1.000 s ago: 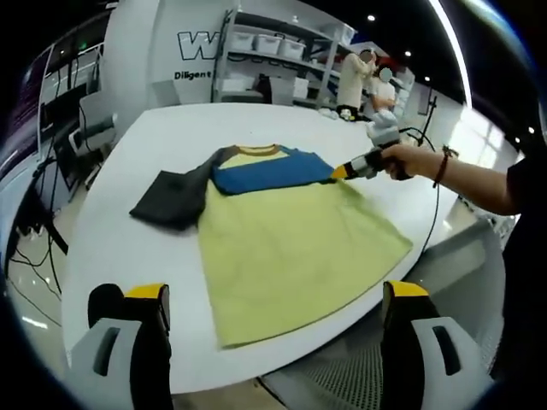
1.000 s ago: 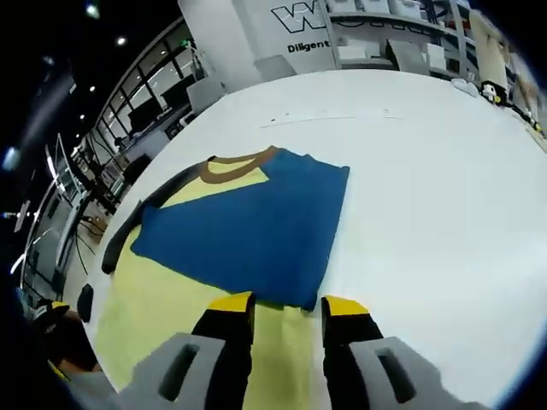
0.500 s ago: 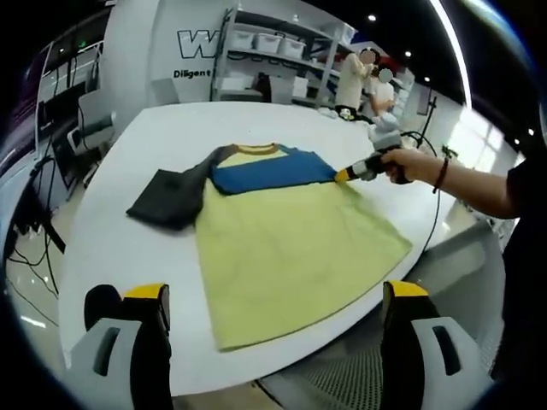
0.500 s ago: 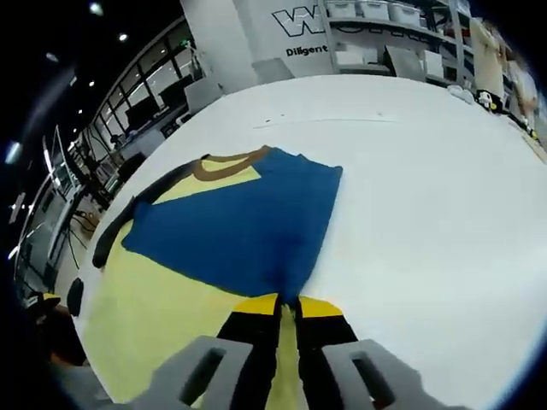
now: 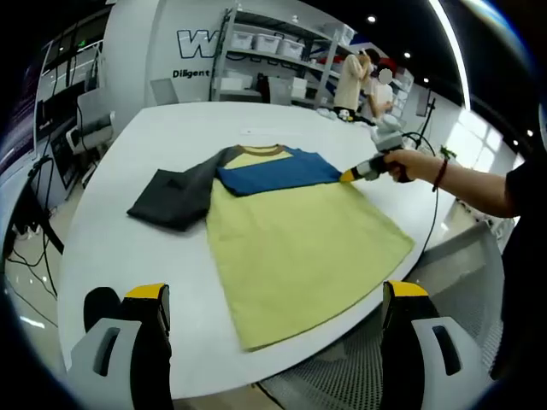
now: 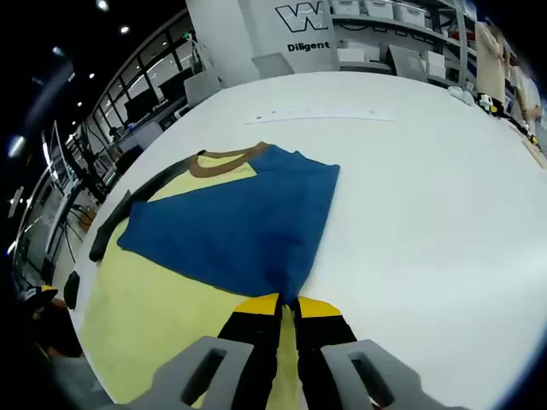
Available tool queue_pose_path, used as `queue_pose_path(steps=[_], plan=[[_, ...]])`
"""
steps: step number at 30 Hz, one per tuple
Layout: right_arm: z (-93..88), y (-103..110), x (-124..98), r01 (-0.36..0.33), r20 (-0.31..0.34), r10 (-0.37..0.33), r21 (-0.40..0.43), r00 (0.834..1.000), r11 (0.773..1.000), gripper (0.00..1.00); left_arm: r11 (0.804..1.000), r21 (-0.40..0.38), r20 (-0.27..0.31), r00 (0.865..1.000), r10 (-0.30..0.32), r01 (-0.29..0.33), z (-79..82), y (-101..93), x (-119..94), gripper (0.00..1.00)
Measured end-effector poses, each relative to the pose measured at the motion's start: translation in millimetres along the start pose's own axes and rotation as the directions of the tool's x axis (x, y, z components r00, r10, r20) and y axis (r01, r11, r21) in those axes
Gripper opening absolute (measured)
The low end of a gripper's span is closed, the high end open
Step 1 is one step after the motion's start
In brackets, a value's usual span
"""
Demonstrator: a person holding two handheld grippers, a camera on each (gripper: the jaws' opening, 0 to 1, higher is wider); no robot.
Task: Fold the garment on the visible template until the final outline fits inside the template.
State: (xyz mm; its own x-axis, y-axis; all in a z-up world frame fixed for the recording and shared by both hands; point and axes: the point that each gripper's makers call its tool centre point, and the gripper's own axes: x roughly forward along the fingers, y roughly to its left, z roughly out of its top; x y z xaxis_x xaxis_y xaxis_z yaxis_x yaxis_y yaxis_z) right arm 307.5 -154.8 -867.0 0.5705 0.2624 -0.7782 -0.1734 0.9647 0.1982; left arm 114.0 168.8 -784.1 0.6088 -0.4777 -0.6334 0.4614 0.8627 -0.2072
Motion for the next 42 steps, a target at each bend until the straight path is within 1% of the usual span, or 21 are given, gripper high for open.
queue_pose_path(steps=[8, 11, 19, 29, 34, 42], plan=[[-0.2, -23, -6, 0.023, -0.007, -0.023, 0.009, 1.000, 1.000, 0.00, 1.000, -0.001, -0.004, 1.000, -0.008, 0.008, -0.3, -0.9, 2, 0.99], [-1.4, -31, -9, 0.030, -0.007, -0.030, 0.026, 1.000, 0.999, 0.00, 1.000, 0.002, -0.013, 1.000, -0.012, 0.012, -2.1, -1.6, 2, 0.99], [-4.6, -49, -17, 0.060, -0.013, -0.059, 0.037, 0.998, 0.998, 0.00, 1.000, 0.002, -0.010, 1.000, -0.012, 0.012, -1.1, -0.8, 2, 0.99], [-5.1, -63, -20, 0.077, -0.016, -0.076, 0.059, 0.997, 0.995, 0.00, 1.000, 0.004, -0.009, 1.000, -0.012, 0.012, -0.7, -1.2, 2, 0.99], [-5.6, -75, -24, 0.095, -0.022, -0.094, 0.065, 0.995, 0.993, 0.00, 1.000, 0.000, -0.009, 1.000, -0.007, 0.007, -1.1, 0.7, 1, 0.99], [-7.4, -80, -26, 0.102, -0.032, -0.099, 0.081, 0.995, 0.992, 0.00, 1.000, -0.001, -0.011, 1.000, -0.004, 0.004, -1.9, 1.4, 1, 0.99]])
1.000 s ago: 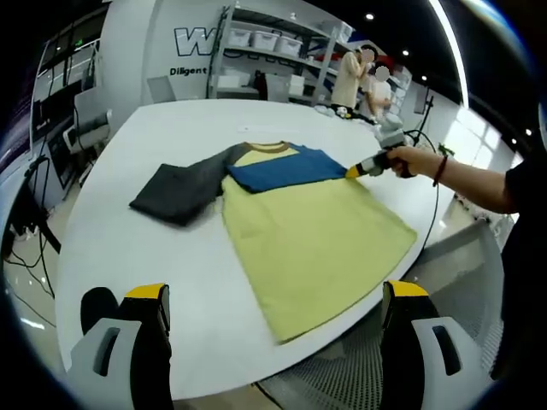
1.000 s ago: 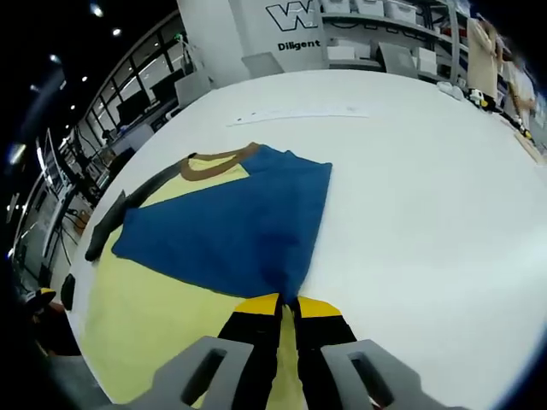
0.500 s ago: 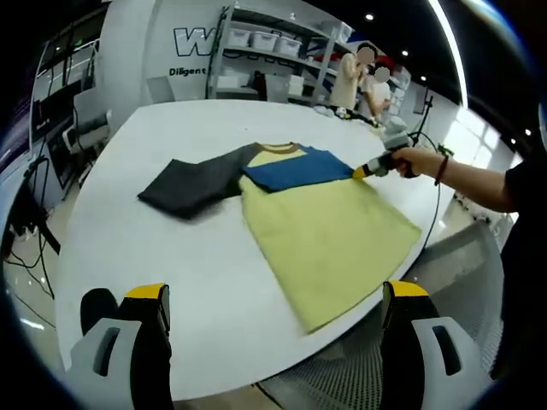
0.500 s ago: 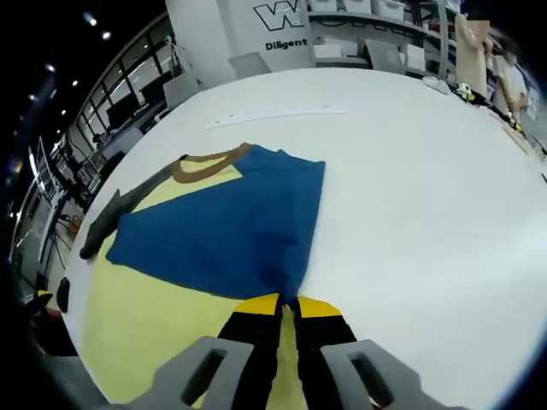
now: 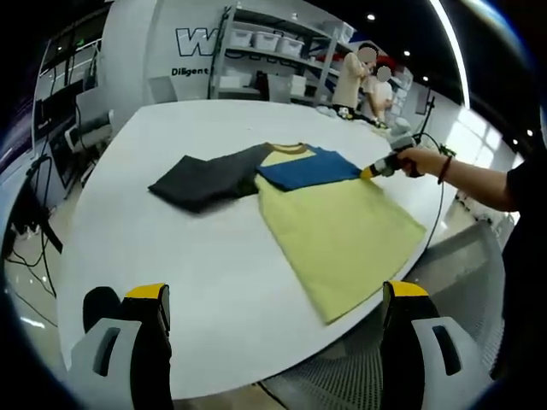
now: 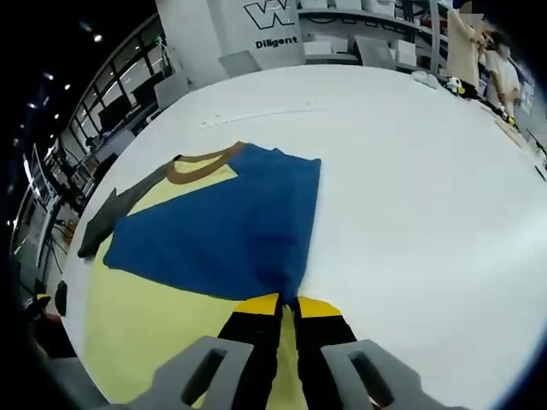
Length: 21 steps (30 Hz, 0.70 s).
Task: Fold the garment on the visible template until the final outline fits inside the template.
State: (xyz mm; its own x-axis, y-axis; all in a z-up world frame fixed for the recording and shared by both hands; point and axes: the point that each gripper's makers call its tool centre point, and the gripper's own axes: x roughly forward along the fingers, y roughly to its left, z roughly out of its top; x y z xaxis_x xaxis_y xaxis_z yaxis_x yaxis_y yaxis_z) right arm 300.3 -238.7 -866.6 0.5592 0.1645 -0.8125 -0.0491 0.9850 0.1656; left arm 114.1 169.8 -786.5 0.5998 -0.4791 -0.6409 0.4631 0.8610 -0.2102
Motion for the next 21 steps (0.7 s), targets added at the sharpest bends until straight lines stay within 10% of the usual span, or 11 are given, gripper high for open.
queue_pose_path(steps=[15, 21], plan=[[0.8, -3, 0, -0.009, -0.010, 0.009, 0.025, 1.000, 1.000, 0.00, 1.000, -0.015, -0.006, 1.000, 0.010, -0.010, -2.8, 2.9, 0, 0.99], [12.7, -5, -6, -0.017, 0.083, 0.016, 0.013, 0.996, 1.000, 0.16, 1.000, -0.027, -0.005, 1.000, 0.014, -0.014, -0.4, 4.7, 3, 0.99]])
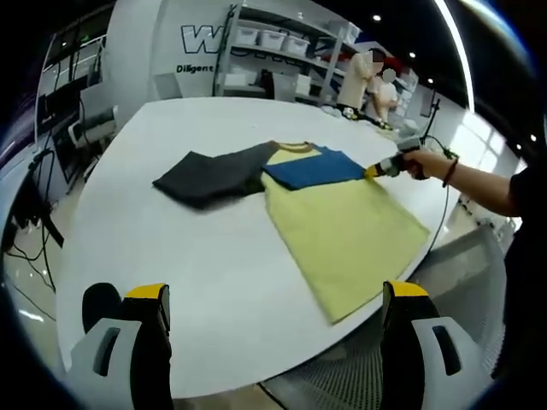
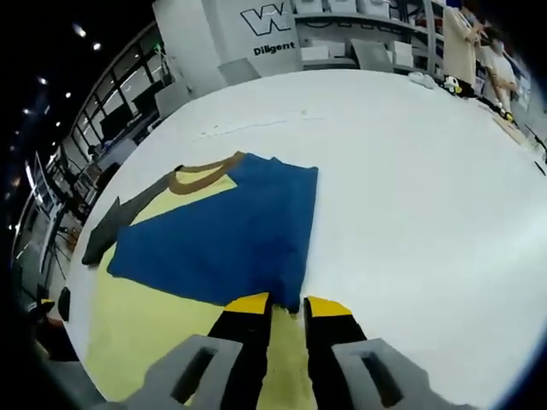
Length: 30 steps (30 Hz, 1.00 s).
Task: Fold the garment on the visible template until the final outline fits inside the template.
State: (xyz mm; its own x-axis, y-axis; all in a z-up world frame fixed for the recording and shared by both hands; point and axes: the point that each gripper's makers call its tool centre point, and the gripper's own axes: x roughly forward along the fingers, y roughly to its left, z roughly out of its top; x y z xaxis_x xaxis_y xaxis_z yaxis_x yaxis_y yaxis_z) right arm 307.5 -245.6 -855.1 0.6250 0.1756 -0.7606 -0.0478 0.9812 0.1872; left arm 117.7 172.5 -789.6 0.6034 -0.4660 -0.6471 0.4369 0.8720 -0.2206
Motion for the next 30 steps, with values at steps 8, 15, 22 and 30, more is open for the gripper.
queue_pose_path(steps=[8, 15, 22, 30], plan=[[10.2, 17, -10, -0.083, 0.055, 0.083, -0.004, 0.995, 0.997, 0.55, 1.000, -0.009, 0.003, 1.000, 0.006, -0.006, 3.6, 1.8, 3, 0.99], [7.1, 30, -17, -0.113, 0.061, 0.119, -0.091, 0.991, 0.989, 0.78, 1.000, -0.009, 0.003, 1.000, 0.000, 0.000, 5.5, -0.3, 6, 0.99], [-1.0, 32, -29, -0.114, 0.072, 0.124, -0.123, 0.990, 0.986, 0.87, 1.000, -0.019, 0.015, 1.000, 0.011, -0.011, 8.0, 2.7, 7, 0.99], [-7.7, 49, -59, -0.150, 0.109, 0.168, -0.154, 0.980, 0.976, 0.93, 0.999, -0.031, 0.032, 0.999, 0.036, -0.035, 15.5, 11.3, 9, 0.99]])
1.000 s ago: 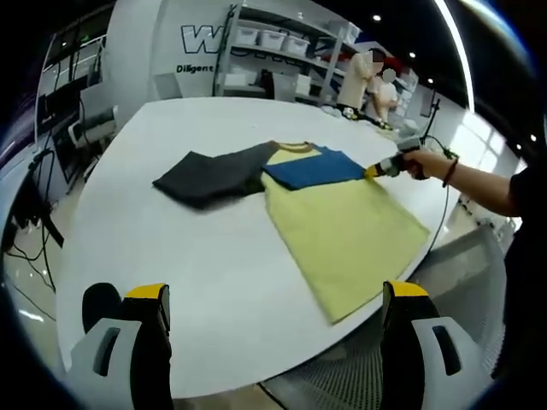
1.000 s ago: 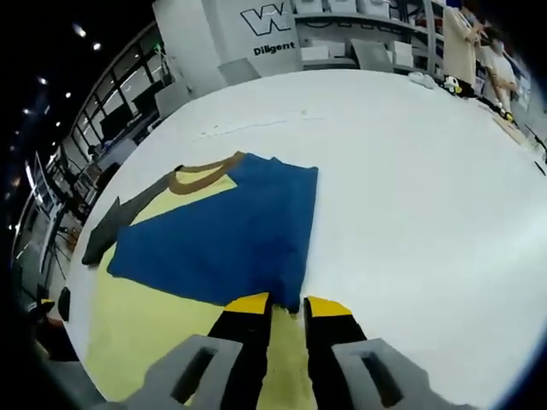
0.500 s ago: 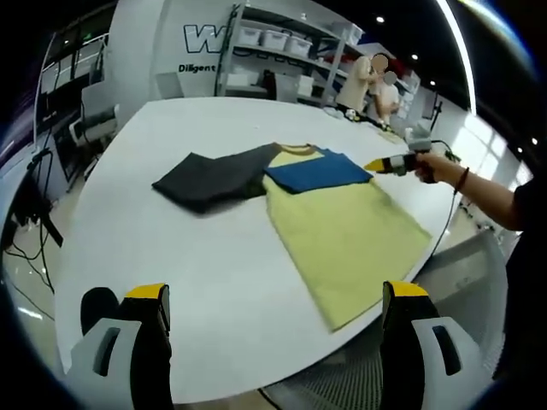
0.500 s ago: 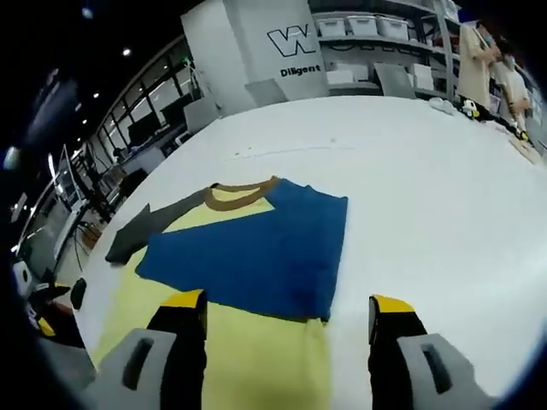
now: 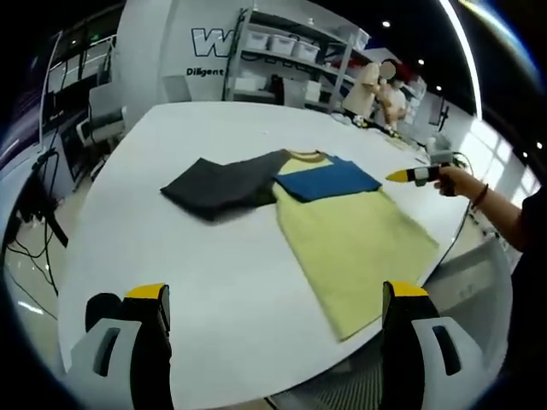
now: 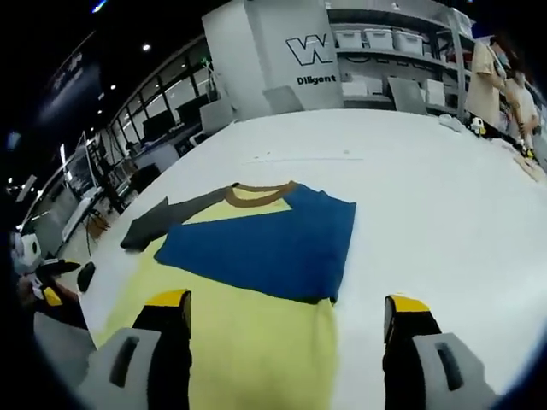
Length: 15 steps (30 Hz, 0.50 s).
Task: Fold the garment on the visible template until the final outline fits inside the template.
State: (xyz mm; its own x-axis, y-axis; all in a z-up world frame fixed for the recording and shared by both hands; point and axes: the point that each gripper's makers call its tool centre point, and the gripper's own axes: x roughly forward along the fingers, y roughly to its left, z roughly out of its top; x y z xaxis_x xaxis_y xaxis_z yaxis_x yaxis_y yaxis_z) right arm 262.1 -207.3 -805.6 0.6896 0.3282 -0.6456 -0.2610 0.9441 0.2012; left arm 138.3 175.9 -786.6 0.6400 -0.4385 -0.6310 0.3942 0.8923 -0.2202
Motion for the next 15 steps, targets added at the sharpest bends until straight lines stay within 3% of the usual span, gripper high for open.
queue_pose_path(steps=[5, 10, 15], plan=[[-8.0, 17, -14, -0.047, -0.021, 0.045, -0.070, 0.999, 0.996, 0.97, 1.000, -0.008, 0.000, 1.000, -0.005, 0.005, 2.3, -0.1, 4, 0.99], [-13.2, 34, -27, -0.097, -0.005, 0.097, -0.073, 0.995, 0.993, 0.99, 1.000, -0.007, 0.002, 1.000, 0.006, -0.006, 5.6, 2.3, 9, 0.99], [-16.4, 43, -38, -0.105, 0.009, 0.106, -0.097, 0.994, 0.990, 0.99, 1.000, -0.001, -0.007, 0.999, 0.031, -0.031, 7.6, 10.2, 14, 0.99]])
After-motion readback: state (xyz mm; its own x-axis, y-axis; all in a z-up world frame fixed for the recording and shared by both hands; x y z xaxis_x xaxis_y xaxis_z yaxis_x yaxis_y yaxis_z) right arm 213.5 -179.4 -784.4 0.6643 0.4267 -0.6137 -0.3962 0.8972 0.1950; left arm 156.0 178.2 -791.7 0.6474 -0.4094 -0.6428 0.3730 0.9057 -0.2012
